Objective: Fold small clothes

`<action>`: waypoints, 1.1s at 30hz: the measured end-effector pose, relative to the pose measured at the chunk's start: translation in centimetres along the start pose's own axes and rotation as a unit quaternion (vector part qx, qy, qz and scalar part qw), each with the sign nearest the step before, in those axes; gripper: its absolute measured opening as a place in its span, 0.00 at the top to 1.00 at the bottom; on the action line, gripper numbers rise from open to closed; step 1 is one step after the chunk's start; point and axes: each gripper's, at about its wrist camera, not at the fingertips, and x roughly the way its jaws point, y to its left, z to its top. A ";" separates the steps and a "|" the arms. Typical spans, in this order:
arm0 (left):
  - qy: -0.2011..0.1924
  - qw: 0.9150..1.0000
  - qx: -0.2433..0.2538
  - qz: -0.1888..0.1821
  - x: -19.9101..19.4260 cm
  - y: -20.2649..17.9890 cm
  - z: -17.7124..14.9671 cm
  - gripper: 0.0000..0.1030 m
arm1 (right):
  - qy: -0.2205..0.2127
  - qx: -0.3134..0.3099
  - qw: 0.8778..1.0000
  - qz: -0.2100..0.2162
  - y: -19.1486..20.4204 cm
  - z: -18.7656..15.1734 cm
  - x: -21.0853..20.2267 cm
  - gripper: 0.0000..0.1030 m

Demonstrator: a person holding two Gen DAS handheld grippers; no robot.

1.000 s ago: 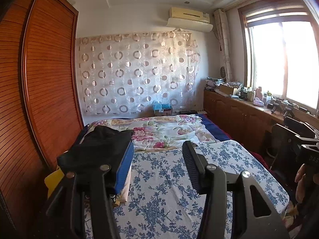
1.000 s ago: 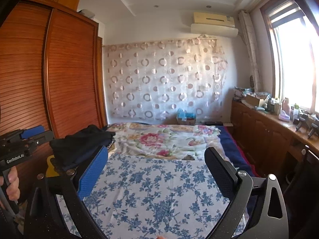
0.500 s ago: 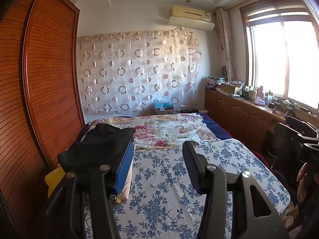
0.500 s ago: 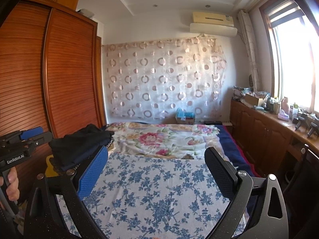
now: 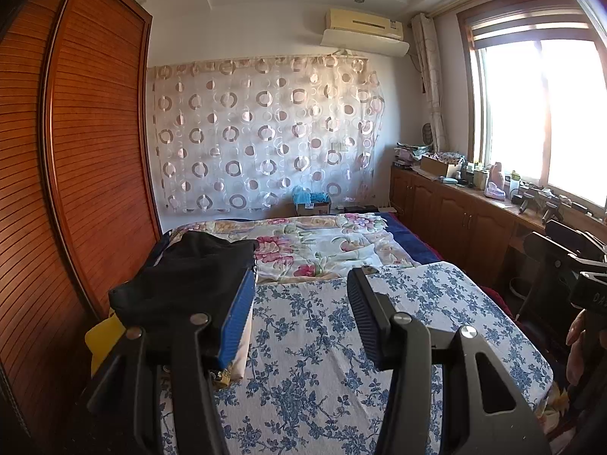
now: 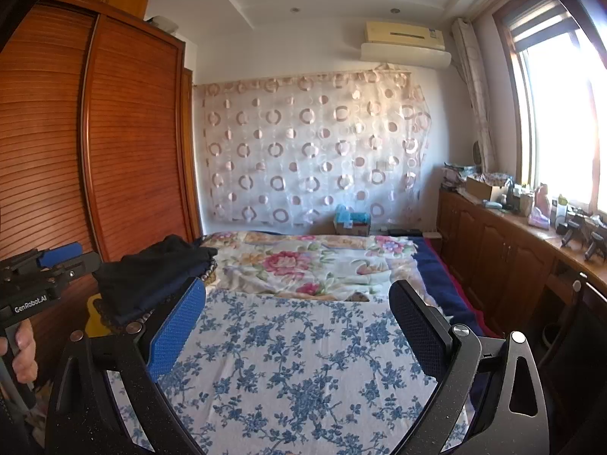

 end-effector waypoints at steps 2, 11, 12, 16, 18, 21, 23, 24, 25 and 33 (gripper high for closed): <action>0.000 1.000 0.000 0.000 0.0 0.0 0.0 0.51 | 0.000 0.000 1.000 -0.001 0.0 0.0 0.0 0.04; 0.000 1.000 0.000 0.000 0.0 0.0 0.1 0.51 | 0.000 -0.001 1.000 -0.001 -0.1 0.0 0.0 0.04; 0.000 1.000 0.000 0.000 0.0 0.0 0.1 0.51 | 0.000 -0.001 1.000 -0.002 -0.2 -0.1 0.0 0.04; 0.000 1.000 0.000 0.000 0.0 0.0 0.1 0.51 | 0.000 -0.001 1.000 -0.001 -0.2 -0.1 0.0 0.04; 0.000 1.000 0.000 0.000 0.0 0.0 0.1 0.51 | 0.000 0.000 1.000 -0.001 -0.2 -0.1 0.0 0.04; 0.000 1.000 0.000 0.000 0.0 -0.1 0.1 0.51 | 0.000 -0.001 1.000 -0.001 -0.3 -0.1 0.0 0.04; 0.001 1.000 0.000 0.000 0.0 -0.1 0.1 0.51 | 0.000 -0.001 1.000 -0.002 -0.3 -0.1 0.0 0.04; 0.000 1.000 0.000 0.000 0.0 -0.1 0.1 0.51 | 0.000 -0.001 1.000 -0.001 -0.3 0.0 0.0 0.04; 0.000 1.000 0.000 0.000 0.0 0.0 0.1 0.51 | 0.000 -0.001 1.000 -0.001 -0.3 0.0 0.0 0.04; 0.001 1.000 0.000 0.000 0.0 -0.1 0.1 0.51 | 0.000 -0.001 1.000 -0.001 -0.3 -0.1 0.0 0.04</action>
